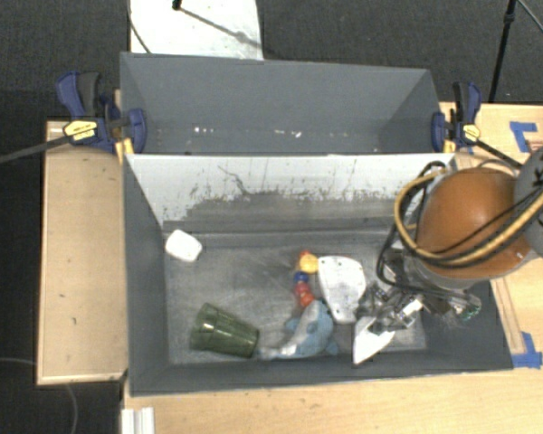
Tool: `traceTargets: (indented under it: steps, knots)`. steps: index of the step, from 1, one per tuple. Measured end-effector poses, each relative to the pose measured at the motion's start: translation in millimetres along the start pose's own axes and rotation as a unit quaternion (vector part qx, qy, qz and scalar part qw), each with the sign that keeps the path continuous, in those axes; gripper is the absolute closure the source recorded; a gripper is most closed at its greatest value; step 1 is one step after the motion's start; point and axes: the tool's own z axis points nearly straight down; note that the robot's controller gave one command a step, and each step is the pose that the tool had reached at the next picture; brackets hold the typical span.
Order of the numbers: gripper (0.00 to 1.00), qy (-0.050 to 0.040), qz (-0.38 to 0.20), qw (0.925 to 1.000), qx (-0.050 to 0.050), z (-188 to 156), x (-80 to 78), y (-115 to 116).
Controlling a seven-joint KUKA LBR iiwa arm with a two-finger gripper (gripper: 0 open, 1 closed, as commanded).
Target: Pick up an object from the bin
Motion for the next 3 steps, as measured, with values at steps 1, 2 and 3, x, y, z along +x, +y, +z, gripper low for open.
traceTargets:
  steps: [1,2,3]
  knots:
    - [1.00,0.0026,0.001,1.0000,-0.002,-13.3,0.7,0.9]
    - [1.00,0.0008,0.001,1.0000,-0.001,-32.9,0.1,0.4]
    - [1.00,-0.0013,0.001,1.0000,0.002,-43.5,-0.9,-0.7]
